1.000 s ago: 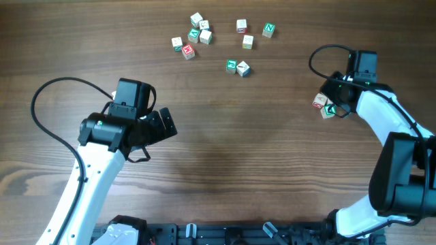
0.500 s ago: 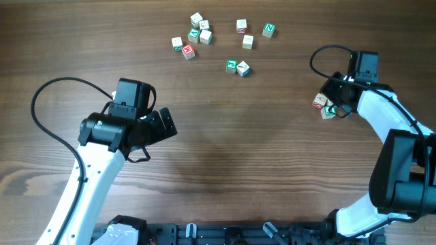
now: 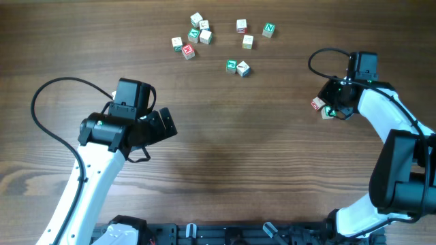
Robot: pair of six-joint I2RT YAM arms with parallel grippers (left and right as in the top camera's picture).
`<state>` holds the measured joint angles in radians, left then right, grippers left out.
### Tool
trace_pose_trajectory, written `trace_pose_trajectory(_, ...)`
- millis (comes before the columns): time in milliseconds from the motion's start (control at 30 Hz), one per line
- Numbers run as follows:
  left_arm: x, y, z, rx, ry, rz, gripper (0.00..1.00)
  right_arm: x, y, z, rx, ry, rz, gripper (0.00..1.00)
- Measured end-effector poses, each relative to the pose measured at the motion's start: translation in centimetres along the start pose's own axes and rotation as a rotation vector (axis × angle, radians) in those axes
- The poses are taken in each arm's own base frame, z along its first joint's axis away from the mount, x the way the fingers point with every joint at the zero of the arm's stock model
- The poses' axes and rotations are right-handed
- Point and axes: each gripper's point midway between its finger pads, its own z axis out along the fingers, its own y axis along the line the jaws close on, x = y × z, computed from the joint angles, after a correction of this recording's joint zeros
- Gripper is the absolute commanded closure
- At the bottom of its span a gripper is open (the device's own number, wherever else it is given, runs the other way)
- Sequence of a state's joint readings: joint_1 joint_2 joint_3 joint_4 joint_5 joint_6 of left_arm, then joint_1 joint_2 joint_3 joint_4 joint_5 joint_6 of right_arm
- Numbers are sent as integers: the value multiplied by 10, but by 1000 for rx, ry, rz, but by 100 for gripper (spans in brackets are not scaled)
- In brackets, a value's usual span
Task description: Form a circle
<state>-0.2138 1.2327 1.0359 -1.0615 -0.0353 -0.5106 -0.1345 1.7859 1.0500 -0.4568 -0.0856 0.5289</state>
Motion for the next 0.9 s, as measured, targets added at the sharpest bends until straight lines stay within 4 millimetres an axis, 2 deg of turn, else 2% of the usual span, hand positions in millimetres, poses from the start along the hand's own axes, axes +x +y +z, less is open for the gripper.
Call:
trace_pose_trajectory(200, 0, 0, 0, 0, 0, 0, 0, 2, -9, 0, 45, 3, 10, 96)
trace_pose_trajectory(900, 0, 0, 0, 0, 0, 0, 0, 5, -14, -5, 71, 14, -58, 96)
